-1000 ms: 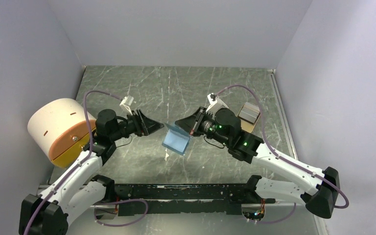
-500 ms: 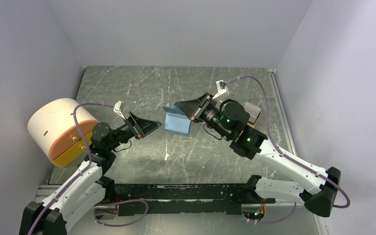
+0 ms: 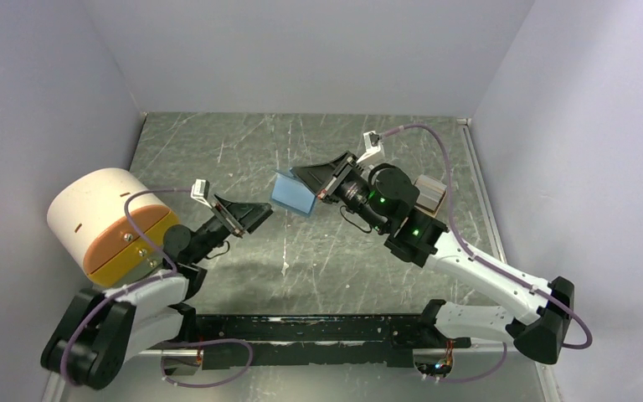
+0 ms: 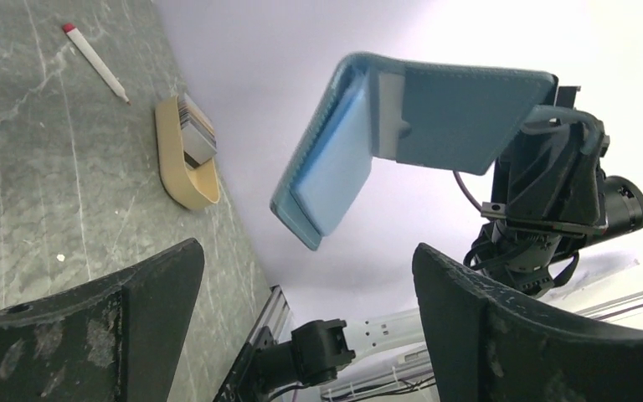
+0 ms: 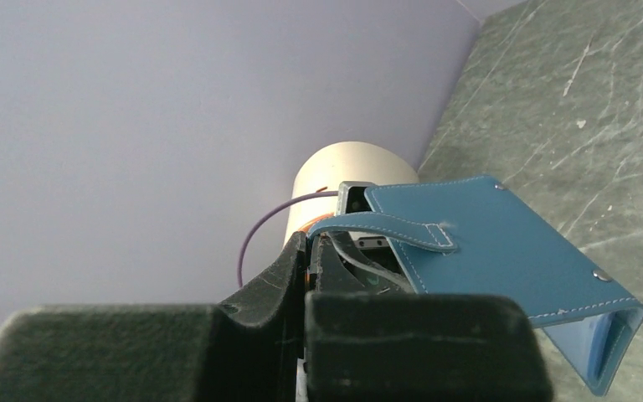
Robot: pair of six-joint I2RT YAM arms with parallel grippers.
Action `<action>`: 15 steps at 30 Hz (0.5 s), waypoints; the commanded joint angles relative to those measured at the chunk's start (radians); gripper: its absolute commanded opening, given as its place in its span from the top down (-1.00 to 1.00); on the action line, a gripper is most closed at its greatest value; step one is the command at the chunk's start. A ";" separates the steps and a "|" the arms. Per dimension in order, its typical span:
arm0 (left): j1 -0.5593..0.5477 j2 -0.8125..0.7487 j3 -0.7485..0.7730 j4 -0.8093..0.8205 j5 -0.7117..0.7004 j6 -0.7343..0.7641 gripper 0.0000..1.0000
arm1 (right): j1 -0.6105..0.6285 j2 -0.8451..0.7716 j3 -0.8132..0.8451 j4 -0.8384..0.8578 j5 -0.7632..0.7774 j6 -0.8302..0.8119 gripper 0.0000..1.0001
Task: Put the credit cards into the card holder
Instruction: Place the card holder at the center of the board.
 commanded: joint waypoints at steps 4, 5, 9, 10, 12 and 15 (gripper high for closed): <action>-0.026 0.231 0.060 0.444 -0.001 -0.122 -0.85 | -0.006 0.007 0.022 0.053 -0.010 0.023 1.00; -0.032 0.254 0.069 0.465 -0.007 -0.125 -0.81 | -0.006 0.005 0.018 0.054 -0.011 0.024 1.00; -0.048 0.314 0.099 0.505 -0.025 -0.135 -0.52 | -0.007 -0.011 -0.006 0.057 -0.004 0.027 1.00; -0.050 0.322 0.104 0.516 -0.027 -0.134 -0.29 | -0.008 -0.017 -0.012 0.051 0.001 0.025 1.00; -0.050 0.331 0.115 0.533 -0.022 -0.134 0.18 | -0.012 -0.029 -0.018 0.037 0.010 0.025 1.00; -0.050 0.330 0.124 0.533 0.004 -0.114 0.76 | -0.029 -0.052 -0.076 0.026 0.008 0.031 1.00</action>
